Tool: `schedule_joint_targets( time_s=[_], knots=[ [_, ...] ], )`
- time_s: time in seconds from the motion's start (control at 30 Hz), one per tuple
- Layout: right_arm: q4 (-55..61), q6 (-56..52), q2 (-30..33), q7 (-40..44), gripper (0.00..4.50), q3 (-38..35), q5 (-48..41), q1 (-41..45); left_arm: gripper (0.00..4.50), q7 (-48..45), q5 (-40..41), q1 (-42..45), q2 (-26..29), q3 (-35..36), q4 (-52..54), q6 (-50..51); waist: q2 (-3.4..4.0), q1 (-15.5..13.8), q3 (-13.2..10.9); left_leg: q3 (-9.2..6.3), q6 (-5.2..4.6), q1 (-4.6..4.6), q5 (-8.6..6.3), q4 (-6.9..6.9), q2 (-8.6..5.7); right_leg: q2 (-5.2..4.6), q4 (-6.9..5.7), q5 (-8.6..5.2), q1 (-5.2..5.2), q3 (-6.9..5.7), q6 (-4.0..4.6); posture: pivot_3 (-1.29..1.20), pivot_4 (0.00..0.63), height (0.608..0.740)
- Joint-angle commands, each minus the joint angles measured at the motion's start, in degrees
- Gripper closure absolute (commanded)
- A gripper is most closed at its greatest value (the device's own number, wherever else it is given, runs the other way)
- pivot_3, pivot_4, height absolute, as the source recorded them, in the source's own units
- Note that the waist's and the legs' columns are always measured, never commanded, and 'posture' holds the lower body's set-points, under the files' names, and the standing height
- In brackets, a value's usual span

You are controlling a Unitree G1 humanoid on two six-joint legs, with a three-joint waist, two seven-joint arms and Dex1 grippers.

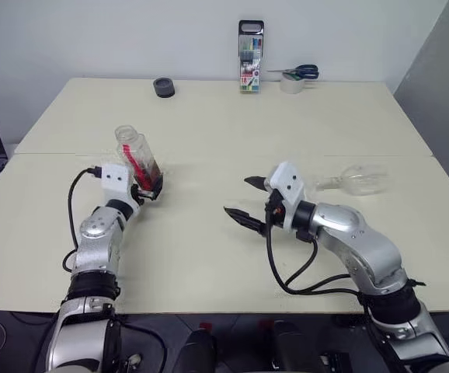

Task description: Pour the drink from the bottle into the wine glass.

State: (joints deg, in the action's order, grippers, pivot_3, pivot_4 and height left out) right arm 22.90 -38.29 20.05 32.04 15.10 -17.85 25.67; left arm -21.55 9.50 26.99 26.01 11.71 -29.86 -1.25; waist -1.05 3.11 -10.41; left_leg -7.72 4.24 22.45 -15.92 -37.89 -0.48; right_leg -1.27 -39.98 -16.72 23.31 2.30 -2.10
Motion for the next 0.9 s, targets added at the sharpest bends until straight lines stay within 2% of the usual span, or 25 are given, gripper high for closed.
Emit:
schedule_joint_targets(
  time_s=[0.03, 0.3, 0.47, 0.6, 0.77, 0.9],
  knots=[
    [5.0, 0.5, 0.4, -1.5, 0.0, -2.8, -0.3, -2.3, 0.01, 1.1, -1.3, -2.7, 0.2, -0.1, 6.3, -1.7, 0.0, 0.0, 0.0, 0.0, -0.01, 0.0, -0.01, 0.0, 0.0, 0.0, -0.01, 0.0, 0.0, 0.01, 0.0, 0.0, 0.15, 0.74],
    [13.8, -3.3, 3.9, -4.1, 0.0, -8.8, -2.0, -14.3, 0.01, -3.0, -1.0, -16.7, 1.1, -1.3, 23.0, 0.5, 0.0, -0.4, 0.0, 0.03, -0.02, 0.0, -0.02, 0.04, 0.02, -0.02, 0.02, 0.0, -0.01, 0.03, 0.0, 0.0, 0.15, 0.74],
    [18.8, -12.6, -1.8, -12.0, 0.0, -19.6, -9.1, -21.7, 0.01, -14.9, 3.1, -21.2, 1.6, -7.1, 30.2, 1.4, 0.01, -0.8, 0.0, 0.04, -0.04, -0.04, -0.03, 0.04, 0.02, -0.01, 0.02, -0.01, -0.08, 0.04, 0.0, 0.0, 0.15, 0.74],
    [17.8, -18.7, -9.4, -21.3, 0.0, -28.7, -13.0, -19.7, 0.01, -23.2, 6.7, -15.1, 1.4, -11.3, 29.2, 4.7, 0.01, -1.4, 0.0, 0.06, -0.03, -0.14, -0.02, 0.02, 0.04, 0.08, 0.0, 0.01, -0.19, 0.02, -0.03, 0.0, 0.15, 0.74],
    [12.8, -26.1, -20.5, -33.9, 0.0, -42.1, -21.4, -10.7, 0.01, -34.4, 8.8, -3.6, 2.5, -13.7, 21.4, 5.0, 0.05, -1.1, 0.0, 0.12, -0.03, -0.24, -0.02, 0.07, 0.09, 0.19, -0.04, 0.01, -0.18, 0.07, -0.02, 0.0, 0.15, 0.74],
    [7.6, -27.1, -25.2, -42.0, 0.0, -49.2, -26.4, -4.3, 0.01, -44.5, 9.7, 1.1, 4.1, -16.0, 18.5, 4.3, 0.15, -0.2, 0.1, 0.29, -0.03, -0.33, -0.02, 0.27, 0.07, 0.15, -0.01, 0.0, -0.15, 0.22, 0.03, 0.0, 0.15, 0.74]
  ],
)
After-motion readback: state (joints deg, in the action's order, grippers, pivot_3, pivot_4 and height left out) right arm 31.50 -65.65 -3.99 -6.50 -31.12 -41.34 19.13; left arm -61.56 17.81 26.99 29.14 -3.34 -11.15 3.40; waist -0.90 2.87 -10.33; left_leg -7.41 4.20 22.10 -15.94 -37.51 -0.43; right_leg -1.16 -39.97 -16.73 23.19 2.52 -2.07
